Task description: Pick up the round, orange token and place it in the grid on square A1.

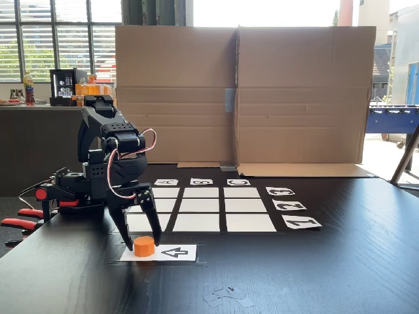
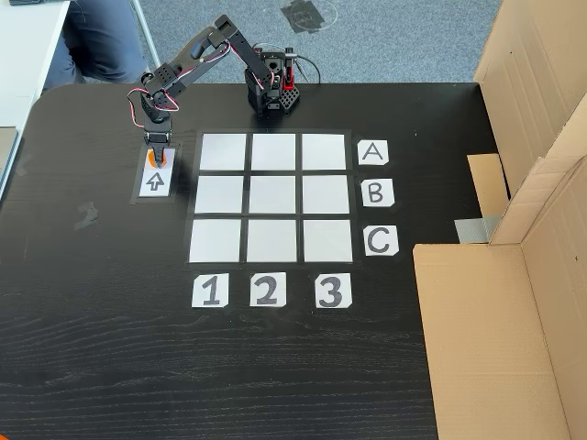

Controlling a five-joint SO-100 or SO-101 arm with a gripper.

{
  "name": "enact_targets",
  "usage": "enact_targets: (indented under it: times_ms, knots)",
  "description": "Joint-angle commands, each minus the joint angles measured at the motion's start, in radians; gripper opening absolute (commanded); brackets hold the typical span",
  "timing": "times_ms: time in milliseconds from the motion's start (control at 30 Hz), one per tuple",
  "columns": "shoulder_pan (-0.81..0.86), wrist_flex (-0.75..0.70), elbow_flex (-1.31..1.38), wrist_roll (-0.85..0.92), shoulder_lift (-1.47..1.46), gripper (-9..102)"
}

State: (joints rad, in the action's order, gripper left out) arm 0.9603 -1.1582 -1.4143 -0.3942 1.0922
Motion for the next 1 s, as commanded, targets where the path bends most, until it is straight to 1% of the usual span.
enact_targets:
  times_ms: [0,500,967]
  knots:
    - [-0.011,-0.006,0.075,0.014,0.006,18]
    - [-0.014,-0.006,0.078,0.028,0.008,5]
    - [-0.005,-0.041,0.071,0.029,0.147,5]
